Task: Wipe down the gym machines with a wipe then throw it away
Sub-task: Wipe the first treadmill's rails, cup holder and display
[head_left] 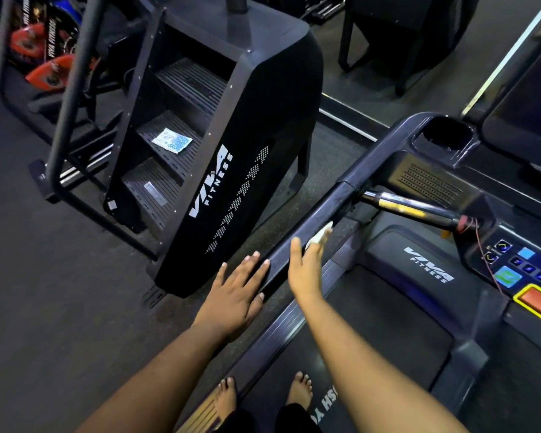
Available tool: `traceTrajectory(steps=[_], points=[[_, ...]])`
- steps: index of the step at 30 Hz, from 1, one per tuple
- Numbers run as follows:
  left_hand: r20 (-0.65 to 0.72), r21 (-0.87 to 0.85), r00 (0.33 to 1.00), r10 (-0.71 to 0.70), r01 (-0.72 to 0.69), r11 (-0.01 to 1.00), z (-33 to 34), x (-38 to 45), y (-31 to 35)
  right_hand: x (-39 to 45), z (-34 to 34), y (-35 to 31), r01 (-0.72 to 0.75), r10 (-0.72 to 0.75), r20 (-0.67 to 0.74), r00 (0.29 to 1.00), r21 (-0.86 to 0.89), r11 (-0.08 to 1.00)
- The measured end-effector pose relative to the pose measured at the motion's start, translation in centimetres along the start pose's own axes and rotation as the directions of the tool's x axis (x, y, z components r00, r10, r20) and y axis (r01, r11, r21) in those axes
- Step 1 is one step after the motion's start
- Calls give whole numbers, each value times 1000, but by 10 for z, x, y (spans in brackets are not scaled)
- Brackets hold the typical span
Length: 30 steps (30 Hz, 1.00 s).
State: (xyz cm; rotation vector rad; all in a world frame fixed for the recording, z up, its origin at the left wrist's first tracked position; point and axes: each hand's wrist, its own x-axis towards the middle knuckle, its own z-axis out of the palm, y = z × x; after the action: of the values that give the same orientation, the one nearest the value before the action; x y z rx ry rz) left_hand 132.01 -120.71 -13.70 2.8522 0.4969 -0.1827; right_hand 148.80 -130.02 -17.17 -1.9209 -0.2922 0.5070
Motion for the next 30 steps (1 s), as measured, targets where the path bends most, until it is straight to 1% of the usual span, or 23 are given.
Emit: traceTrajectory(steps=[2, 4, 6, 8, 10, 11, 12, 14, 15, 17, 18, 19, 21, 24, 26, 27, 28, 29, 30], points=[[6, 3, 1000, -11, 11, 1000, -1, -2, 1, 25, -19, -8, 64, -68, -36, 997, -91, 994], [14, -6, 1000, -17, 17, 1000, -3, -4, 2, 35, -30, -10, 117, -125, -26, 992, -211, 970], [25, -20, 1000, -19, 20, 1000, -5, -3, 2, 19, -26, -5, 158, -162, 13, 987, -305, 939], [22, -19, 1000, -15, 16, 1000, -6, -4, 1, -21, -15, 0, 282, -254, 124, 959, -357, 890], [44, -21, 999, -14, 15, 1000, -5, -7, -2, -61, -5, 7, 409, -316, 279, 907, -400, 820], [50, -28, 999, -10, 11, 1000, -3, -9, -4, -71, -4, 11, 453, -331, 330, 884, -430, 781], [50, -37, 999, -6, 8, 999, -3, -12, -7, -70, -7, 13, 488, -352, 353, 867, -456, 744], [44, -51, 999, 8, -6, 999, -2, -19, -12, -53, -15, 15, 491, -379, 315, 870, -500, 714], [43, -56, 999, 12, -9, 998, -2, -24, -13, -42, -19, 13, 448, -357, 271, 894, -508, 736], [40, -67, 999, 15, -12, 998, -4, -29, -13, -22, -22, 5, 322, -281, 157, 947, -481, 816], [43, -69, 999, 19, -16, 997, -6, -34, -15, -22, -18, 0, 282, -253, 125, 959, -470, 837], [50, -68, 998, 22, -19, 998, -7, -38, -16, -28, -11, -4, 271, -244, 119, 962, -471, 839], [61, -73, 998, 33, -29, 997, -7, -49, -22, -60, 6, -7, 340, -287, 182, 941, -487, 805], [54, -117, 997, 48, -41, 992, -4, -63, -33, -122, 26, 0, 498, -362, 353, 863, -468, 730], [51, -137, 997, 55, -47, 989, -2, -72, -40, -139, 28, 7, 551, -382, 407, 830, -488, 677], [55, -137, 997, 52, -44, 990, -2, -75, -41, -134, 25, 8, 561, -394, 404, 826, -510, 653], [64, -135, 997, 52, -43, 990, -2, -79, -43, -127, 23, 8, 548, -401, 374, 836, -537, 641], [70, -137, 996, 52, -42, 990, -3, -81, -43, -117, 21, 6, 508, -389, 327, 862, -560, 655], [76, -140, 995, 60, -49, 989, -3, -85, -44, -109, 20, 5, 439, -356, 258, 898, -569, 695]])
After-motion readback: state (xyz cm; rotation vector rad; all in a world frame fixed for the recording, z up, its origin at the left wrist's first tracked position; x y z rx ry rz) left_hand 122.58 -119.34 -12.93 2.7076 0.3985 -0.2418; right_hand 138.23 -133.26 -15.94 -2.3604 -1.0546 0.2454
